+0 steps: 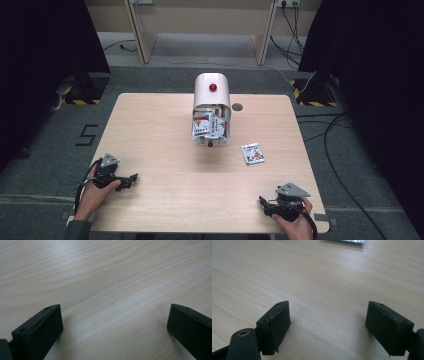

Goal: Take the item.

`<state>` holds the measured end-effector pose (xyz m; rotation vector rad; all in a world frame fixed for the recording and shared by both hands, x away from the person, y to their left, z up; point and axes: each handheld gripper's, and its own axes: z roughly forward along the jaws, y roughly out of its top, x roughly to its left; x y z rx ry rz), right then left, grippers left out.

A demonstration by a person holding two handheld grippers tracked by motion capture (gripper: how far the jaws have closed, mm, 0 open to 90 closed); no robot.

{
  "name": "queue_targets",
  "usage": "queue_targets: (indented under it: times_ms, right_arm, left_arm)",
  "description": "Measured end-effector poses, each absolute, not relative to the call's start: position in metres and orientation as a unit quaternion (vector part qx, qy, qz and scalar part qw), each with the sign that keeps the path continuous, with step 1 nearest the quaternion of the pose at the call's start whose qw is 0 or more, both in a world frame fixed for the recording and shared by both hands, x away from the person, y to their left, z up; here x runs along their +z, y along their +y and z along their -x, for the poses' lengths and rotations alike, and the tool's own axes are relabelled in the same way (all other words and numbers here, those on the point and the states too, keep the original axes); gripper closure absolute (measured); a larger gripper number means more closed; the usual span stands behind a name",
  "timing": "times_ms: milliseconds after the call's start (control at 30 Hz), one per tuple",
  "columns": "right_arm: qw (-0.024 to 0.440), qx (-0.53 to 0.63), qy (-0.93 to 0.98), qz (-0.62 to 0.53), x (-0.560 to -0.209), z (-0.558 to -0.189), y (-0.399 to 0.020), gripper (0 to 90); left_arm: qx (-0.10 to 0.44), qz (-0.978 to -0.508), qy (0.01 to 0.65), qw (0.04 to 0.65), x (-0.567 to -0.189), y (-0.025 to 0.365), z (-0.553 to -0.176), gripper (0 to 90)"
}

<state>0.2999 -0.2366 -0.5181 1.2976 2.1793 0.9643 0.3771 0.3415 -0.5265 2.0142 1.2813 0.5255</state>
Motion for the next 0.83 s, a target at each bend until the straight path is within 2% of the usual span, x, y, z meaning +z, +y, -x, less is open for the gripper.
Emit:
queue_targets:
  times_ms: [833]
  right_arm:
    - [0.231, 0.377, 0.768, -0.463, -0.526, -0.287, -0.236, 19.8]
  left_arm:
    - [0.202, -0.774, 0.493, 0.342, -0.527, 0.341, -0.377, 0.0]
